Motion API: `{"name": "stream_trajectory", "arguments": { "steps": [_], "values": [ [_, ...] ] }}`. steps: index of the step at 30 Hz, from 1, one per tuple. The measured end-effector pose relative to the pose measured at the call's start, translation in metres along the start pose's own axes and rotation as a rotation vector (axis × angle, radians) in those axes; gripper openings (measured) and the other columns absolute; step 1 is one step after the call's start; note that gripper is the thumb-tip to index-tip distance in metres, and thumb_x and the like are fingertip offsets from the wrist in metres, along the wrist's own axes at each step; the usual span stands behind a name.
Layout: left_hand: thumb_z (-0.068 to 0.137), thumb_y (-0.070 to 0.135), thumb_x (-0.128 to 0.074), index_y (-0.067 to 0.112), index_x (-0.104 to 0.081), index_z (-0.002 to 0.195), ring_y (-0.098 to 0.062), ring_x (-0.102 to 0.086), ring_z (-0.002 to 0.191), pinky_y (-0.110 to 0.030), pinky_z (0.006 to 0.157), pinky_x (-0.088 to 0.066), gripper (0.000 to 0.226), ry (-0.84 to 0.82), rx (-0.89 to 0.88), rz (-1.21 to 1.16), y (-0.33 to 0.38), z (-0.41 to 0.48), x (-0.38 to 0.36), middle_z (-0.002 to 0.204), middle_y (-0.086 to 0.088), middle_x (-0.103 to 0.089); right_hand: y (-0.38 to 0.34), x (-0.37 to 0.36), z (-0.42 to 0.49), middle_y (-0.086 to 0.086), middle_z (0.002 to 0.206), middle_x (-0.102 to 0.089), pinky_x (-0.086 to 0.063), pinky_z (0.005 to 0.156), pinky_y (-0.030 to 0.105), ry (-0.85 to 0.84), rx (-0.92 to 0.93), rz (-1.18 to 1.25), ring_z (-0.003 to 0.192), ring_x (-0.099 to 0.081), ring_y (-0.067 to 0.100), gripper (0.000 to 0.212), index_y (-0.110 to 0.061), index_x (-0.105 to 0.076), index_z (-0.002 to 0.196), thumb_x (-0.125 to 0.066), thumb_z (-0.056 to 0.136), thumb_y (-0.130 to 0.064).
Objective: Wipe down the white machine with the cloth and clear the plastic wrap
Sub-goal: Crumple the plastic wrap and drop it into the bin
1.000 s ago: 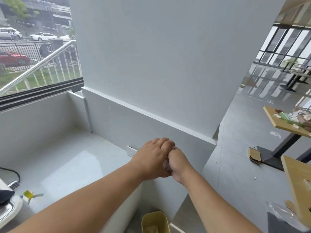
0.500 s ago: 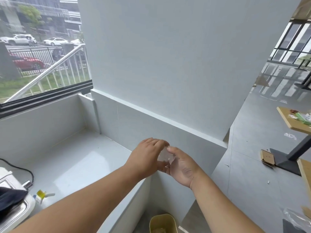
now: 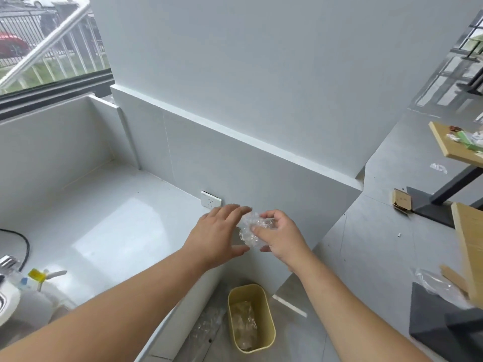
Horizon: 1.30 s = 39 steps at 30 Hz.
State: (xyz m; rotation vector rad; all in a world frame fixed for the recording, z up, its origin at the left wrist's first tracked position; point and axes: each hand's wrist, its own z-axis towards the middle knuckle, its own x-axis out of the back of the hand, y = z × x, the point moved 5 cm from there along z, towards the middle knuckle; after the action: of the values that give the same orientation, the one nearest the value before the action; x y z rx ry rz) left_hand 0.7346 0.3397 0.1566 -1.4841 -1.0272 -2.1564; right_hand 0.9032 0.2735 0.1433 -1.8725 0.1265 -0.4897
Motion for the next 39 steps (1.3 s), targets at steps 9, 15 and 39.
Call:
{"name": "stream_trajectory", "arguments": {
  "steps": [9,15,39],
  "values": [
    [0.073,0.072,-0.061,0.041,-0.028,0.155,-0.022,-0.033,0.147,-0.04,0.12,-0.029,0.093,-0.2,0.083,0.028,-0.04,-0.02,-0.089,0.163,0.004,-0.034,0.087,-0.008,0.032,-0.017,0.12,-0.058,-0.038,0.057,0.016,0.058,-0.012,-0.433,0.085,-0.057,-0.008,0.037,-0.047,-0.052,0.106,-0.077,0.08,-0.043],
    [0.073,0.076,-0.051,0.039,-0.023,0.157,-0.024,-0.019,0.155,-0.049,0.127,-0.017,0.095,-0.285,0.168,0.065,-0.079,-0.036,-0.137,0.17,0.001,-0.023,0.143,-0.031,0.047,-0.011,0.125,-0.049,-0.042,0.069,0.029,-0.014,-0.06,-0.554,0.091,-0.06,0.016,0.045,-0.048,-0.044,0.106,-0.075,0.075,-0.035],
    [0.094,0.065,-0.039,0.034,-0.026,0.158,-0.03,-0.013,0.157,-0.065,0.122,-0.013,0.072,-0.181,0.279,0.261,-0.185,-0.017,-0.218,0.17,-0.003,-0.019,0.312,-0.083,0.117,0.003,0.142,-0.046,-0.049,0.093,0.036,-0.164,-0.336,-0.622,0.118,-0.056,0.03,0.07,-0.034,-0.048,0.141,-0.074,0.076,-0.023]
  ]
}}
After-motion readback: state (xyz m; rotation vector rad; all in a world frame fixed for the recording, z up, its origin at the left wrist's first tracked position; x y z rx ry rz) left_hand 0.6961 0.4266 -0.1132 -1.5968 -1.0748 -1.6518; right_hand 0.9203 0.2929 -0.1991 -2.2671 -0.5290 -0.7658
